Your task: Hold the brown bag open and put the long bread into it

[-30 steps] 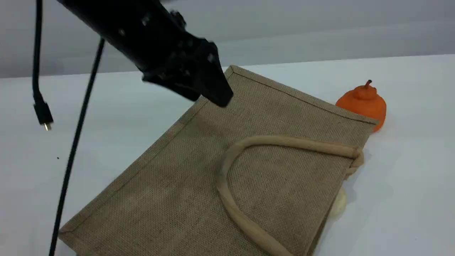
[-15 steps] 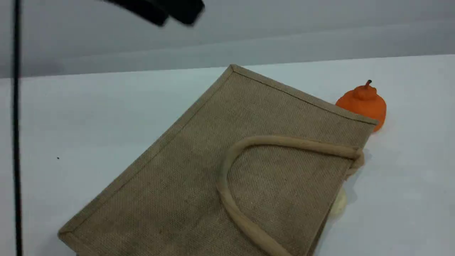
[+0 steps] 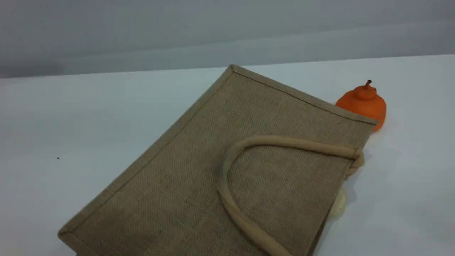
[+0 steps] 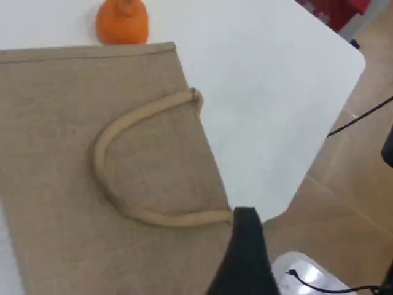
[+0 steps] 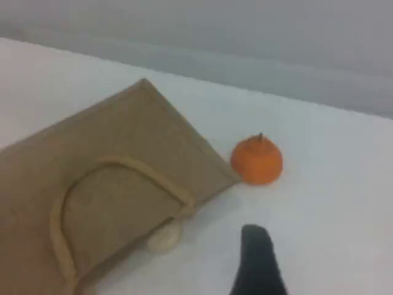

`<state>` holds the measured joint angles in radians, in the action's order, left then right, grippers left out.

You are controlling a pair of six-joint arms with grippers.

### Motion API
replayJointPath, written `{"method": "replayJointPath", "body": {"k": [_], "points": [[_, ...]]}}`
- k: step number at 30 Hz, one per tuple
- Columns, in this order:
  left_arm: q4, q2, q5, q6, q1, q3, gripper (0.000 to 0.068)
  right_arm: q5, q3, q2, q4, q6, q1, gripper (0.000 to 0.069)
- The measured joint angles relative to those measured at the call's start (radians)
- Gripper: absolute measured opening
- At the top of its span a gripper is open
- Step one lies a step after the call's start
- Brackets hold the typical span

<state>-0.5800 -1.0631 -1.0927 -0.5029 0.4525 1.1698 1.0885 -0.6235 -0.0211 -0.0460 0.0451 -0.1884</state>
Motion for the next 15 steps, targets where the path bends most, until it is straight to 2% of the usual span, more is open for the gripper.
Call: {"method": "replayJointPath", "body": {"k": [3,5,11,15], "points": [[0.067,0.096,-0.041,0.077,0.0,0.0,0.0514,0.002,0.088,0.022,-0.002,-0.002,0.0,0.0419],[0.125,0.155,-0.069,0.134,0.0,0.0,0.0514,-0.012,0.111,0.022,-0.002,-0.008,0.0,0.0419],[0.285,0.332,-0.137,0.29,0.0,-0.003,0.0514,-0.033,0.115,0.021,-0.003,-0.01,0.0,0.0419],[0.326,0.437,-0.132,0.36,0.0,-0.048,0.0514,-0.029,0.116,0.021,-0.003,-0.01,0.0,0.0419]]}}
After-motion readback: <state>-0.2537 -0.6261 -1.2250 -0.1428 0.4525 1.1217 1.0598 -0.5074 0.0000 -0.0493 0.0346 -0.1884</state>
